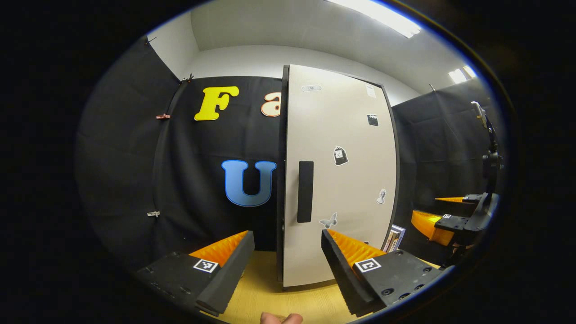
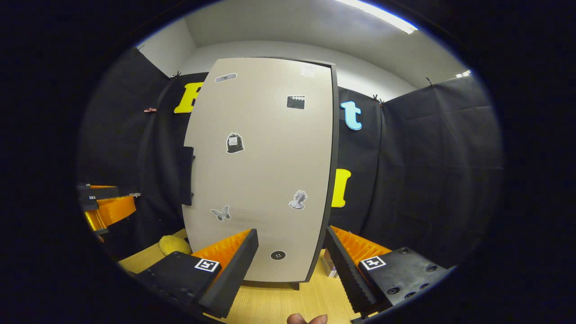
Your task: Open the cabinet door with the right hand, grasp the bottle in the cabinet with the left hand and place it on the coaster, then close the cabinet door with the right hand.
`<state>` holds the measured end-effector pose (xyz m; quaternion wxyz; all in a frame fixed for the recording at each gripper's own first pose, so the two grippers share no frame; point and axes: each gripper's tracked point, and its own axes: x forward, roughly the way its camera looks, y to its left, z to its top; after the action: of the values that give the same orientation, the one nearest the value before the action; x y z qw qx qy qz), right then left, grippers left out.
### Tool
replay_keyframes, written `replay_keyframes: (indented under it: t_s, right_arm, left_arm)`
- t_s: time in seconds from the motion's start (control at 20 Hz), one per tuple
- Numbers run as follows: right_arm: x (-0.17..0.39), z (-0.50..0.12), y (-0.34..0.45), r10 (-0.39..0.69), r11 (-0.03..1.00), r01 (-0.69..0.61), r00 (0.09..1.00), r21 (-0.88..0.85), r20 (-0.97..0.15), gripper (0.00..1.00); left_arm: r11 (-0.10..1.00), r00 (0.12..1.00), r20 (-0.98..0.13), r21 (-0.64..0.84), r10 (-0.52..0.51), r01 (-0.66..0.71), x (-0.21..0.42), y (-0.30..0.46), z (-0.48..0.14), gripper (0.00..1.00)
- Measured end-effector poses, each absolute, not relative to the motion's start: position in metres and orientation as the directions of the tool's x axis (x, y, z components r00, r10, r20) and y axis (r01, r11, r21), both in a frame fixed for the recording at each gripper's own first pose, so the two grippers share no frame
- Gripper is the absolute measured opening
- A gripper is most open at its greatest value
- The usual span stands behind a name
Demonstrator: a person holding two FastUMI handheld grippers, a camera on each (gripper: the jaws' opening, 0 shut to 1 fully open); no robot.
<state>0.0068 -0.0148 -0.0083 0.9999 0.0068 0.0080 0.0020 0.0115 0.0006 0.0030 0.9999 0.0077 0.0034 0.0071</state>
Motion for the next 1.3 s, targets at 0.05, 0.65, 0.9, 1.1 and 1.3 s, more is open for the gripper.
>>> replay_keyframes:
  t_s: [0.05,0.65,0.9,1.1,1.3]
  right_arm:
    - [0.007,-0.008,-0.014,0.005,1.0,-0.004,1.0,0.018,-0.018,0.98]
    - [0.039,0.023,0.065,0.124,0.986,-0.125,0.992,0.106,0.017,0.97]
    - [0.071,0.04,0.123,0.189,0.975,-0.193,0.981,0.109,0.046,0.97]
    - [0.1,0.046,0.162,0.207,0.971,-0.212,0.977,0.113,0.056,0.97]
    - [0.123,0.044,0.195,0.22,0.971,-0.224,0.974,0.086,0.053,0.98]
  left_arm:
    - [1.0,1.0,-0.008,0.018,0.013,-0.012,0.011,0.001,0.002,0.94]
    - [0.999,0.999,-0.008,0.033,0.034,-0.034,-0.005,0.038,-0.003,0.95]
    - [0.997,0.998,-0.005,0.052,0.063,-0.063,-0.016,0.062,-0.006,0.95]
    - [0.995,0.997,-0.002,0.059,0.083,-0.082,-0.025,0.078,-0.008,0.94]
    - [0.994,0.995,-0.003,0.051,0.097,-0.097,-0.032,0.092,-0.013,0.95]
